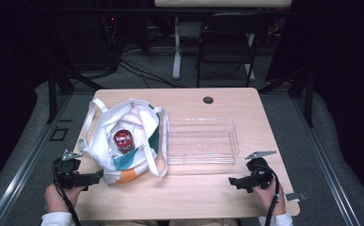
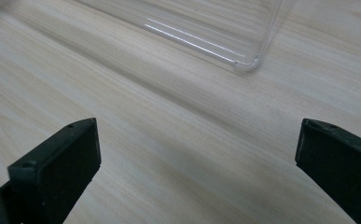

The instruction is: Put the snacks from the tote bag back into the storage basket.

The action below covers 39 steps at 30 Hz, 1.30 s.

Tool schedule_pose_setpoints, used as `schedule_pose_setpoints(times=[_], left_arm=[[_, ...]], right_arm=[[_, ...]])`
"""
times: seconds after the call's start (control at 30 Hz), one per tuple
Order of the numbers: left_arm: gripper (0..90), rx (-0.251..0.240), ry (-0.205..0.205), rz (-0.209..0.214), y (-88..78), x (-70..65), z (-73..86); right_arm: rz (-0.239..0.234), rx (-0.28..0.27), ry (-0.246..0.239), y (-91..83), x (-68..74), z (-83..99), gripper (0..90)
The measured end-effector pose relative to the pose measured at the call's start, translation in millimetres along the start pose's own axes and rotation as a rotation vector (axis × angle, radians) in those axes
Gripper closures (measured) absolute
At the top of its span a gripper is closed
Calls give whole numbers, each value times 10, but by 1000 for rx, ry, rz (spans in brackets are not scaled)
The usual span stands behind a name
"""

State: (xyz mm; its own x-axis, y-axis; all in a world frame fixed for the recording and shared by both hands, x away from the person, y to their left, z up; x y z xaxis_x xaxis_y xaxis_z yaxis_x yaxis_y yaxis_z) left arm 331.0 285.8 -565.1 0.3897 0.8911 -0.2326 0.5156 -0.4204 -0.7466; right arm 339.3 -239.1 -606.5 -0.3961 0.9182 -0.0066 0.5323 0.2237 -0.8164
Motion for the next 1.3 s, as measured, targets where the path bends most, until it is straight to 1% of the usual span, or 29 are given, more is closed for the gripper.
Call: schedule_pose_setpoints(times=[0.13,0.17,0.2,0.27,0.4,0.5,0.53,0.63,0.67,0.73,0.77,0.8,0.83,0.9,1.0,1.03,1.1,1.17,1.2,1.23,1.3], left_arm=[[2,-13,-7,-5,-6,18,-5],[2,-13,-7,-4,-6,22,-8],[2,-17,-8,-4,-3,25,-12],[2,-19,-14,-1,0,28,-16],[2,-9,-35,13,9,12,-5],[2,-8,-30,10,-6,-9,7],[2,-8,-26,1,-15,-7,9],[2,-13,-24,-6,-46,-11,1],[2,-12,-17,-7,-58,-11,-2],[2,-22,-17,-11,-78,-22,-20],[2,-22,-17,-11,-78,-22,-20],[2,-21,-13,1,-85,-32,-32],[2,-20,-12,-4,-93,-40,-45],[2,-30,1,2,-122,-70,-83],[2,-34,5,12,-148,-103,-109],[2,-33,9,4,-157,-107,-114],[2,-36,11,1,-176,-112,-129],[2,-43,8,8,-195,-115,-148],[2,-49,4,2,-199,-116,-160],[2,-47,10,12,-212,-117,-171],[2,-54,11,11,-226,-122,-192]], right_arm=[[1,2,-11,4,14,-8,0],[7,-1,-5,14,22,-11,0],[15,4,-12,13,17,-10,0],[17,6,-17,13,14,-9,0],[10,13,-23,10,21,-5,1],[7,7,-29,5,39,-17,1],[7,5,-31,0,42,-18,1],[4,2,-29,-12,56,-19,2],[4,3,-28,-13,54,-19,2],[6,2,-20,-8,38,-24,3],[6,2,-20,-8,38,-24,3],[8,-3,-12,-4,34,-28,3],[5,3,-14,-4,30,-27,4],[4,5,-14,8,27,-23,3],[7,5,-10,-3,26,-23,3],[6,3,-9,-8,26,-22,4],[2,5,-10,-7,26,-21,3],[5,4,-9,1,28,-23,3],[-1,7,-13,0,31,-21,4],[2,3,-11,-4,34,-24,3],[1,1,-9,-7,37,-26,3]])
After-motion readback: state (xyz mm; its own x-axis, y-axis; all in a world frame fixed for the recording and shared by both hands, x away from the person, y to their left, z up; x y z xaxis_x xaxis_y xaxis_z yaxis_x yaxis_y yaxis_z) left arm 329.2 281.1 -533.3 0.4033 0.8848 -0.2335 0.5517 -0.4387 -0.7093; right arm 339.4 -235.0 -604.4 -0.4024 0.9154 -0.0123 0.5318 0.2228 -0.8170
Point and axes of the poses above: each handheld gripper's, and its own axes: y roughly forward along the jaws, z roughly out of its underside, x roughly to its left, the point moved 7 cm from there along y, roughly forward along the jaws, and after that the axes turned 13 degrees about z, right-handed, at the moved point
